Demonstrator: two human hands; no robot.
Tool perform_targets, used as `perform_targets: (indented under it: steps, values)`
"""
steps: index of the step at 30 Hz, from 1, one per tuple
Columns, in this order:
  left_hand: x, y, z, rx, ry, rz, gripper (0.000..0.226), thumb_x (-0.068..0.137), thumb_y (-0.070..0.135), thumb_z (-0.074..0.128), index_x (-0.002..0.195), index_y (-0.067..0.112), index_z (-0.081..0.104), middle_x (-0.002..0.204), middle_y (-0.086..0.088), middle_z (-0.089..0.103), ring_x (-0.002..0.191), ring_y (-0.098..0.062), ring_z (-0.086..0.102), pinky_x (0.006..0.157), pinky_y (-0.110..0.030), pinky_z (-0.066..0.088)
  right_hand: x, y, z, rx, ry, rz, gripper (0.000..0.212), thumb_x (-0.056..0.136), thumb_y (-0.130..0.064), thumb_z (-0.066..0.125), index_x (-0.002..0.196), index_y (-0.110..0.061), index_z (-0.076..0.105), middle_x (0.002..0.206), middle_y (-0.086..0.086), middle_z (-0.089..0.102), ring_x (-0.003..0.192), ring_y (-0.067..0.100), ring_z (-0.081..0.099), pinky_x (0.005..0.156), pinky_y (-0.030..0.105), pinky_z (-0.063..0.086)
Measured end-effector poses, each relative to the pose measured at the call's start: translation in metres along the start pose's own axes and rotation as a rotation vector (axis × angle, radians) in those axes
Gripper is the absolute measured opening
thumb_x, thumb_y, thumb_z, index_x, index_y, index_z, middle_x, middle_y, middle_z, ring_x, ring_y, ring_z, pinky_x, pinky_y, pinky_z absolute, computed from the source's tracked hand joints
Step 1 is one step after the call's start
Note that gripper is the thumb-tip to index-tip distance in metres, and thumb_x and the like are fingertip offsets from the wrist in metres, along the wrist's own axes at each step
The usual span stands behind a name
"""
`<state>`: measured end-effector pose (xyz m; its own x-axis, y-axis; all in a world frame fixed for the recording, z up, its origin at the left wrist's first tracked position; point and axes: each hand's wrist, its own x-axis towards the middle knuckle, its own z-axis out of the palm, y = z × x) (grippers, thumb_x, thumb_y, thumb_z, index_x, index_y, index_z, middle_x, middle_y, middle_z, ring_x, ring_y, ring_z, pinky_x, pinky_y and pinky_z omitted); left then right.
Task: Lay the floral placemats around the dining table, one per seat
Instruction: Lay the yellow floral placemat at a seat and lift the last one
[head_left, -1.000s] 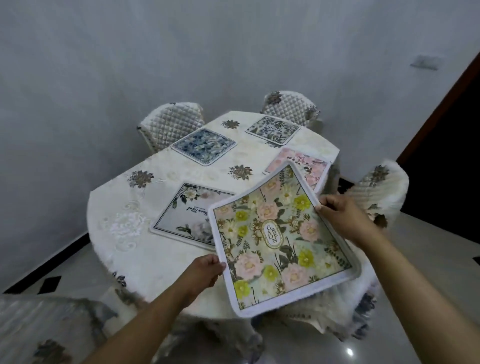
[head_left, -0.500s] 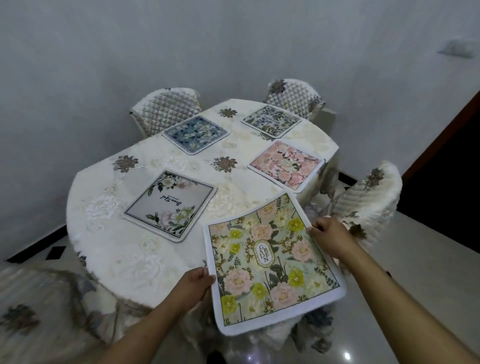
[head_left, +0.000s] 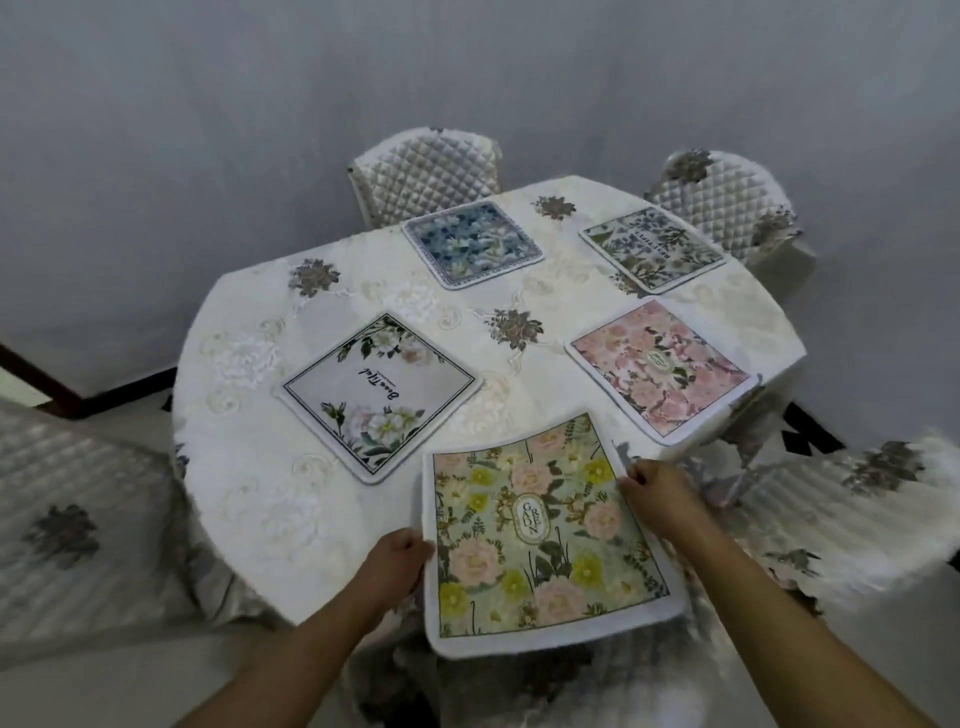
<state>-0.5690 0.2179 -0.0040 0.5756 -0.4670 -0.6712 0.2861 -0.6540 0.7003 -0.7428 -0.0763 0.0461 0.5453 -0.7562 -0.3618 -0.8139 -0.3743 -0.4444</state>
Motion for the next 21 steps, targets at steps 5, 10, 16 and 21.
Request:
perform_targets:
  steps: [5,10,16,21]
  values:
    - [0.008,0.005,0.021,-0.026,0.135,-0.078,0.022,0.097,0.022,0.051,0.096,0.008,0.067,0.091,-0.014,0.075,0.085,-0.032,0.072,0.084,-0.047,0.058,0.059,-0.007,0.005,-0.020,-0.094,-0.131,0.036,0.091,-0.021,0.056,0.058,-0.019,0.044,0.060,0.001,0.050,0.058,0.015,0.047,0.052,0.027,0.031]
    - [0.008,0.011,0.042,0.003,0.286,-0.139,0.023,0.096,0.024,0.051,0.097,0.005,0.065,0.095,-0.015,0.072,0.086,-0.029,0.069,0.080,-0.042,0.056,0.096,-0.014,0.010,-0.023,-0.203,-0.231,0.032,0.092,-0.020,0.054,0.062,-0.016,0.046,0.065,0.004,0.053,0.063,0.019,0.051,0.055,0.030,0.035]
    - [0.016,0.008,0.050,-0.013,0.373,-0.197,0.024,0.097,0.026,0.050,0.098,0.004,0.063,0.097,-0.016,0.069,0.086,-0.029,0.066,0.077,-0.038,0.053,0.120,-0.017,0.024,-0.006,-0.282,-0.243,0.028,0.094,-0.024,0.052,0.068,-0.012,0.051,0.070,0.008,0.057,0.063,0.021,0.053,0.053,0.028,0.036]
    - [0.029,0.004,0.042,-0.087,0.425,-0.231,0.025,0.097,0.025,0.049,0.100,0.004,0.062,0.101,-0.017,0.069,0.093,-0.032,0.066,0.089,-0.049,0.055,0.138,-0.027,0.037,-0.017,-0.294,-0.273,0.028,0.092,-0.023,0.054,0.067,-0.011,0.054,0.067,0.006,0.058,0.061,0.019,0.054,0.051,0.026,0.035]
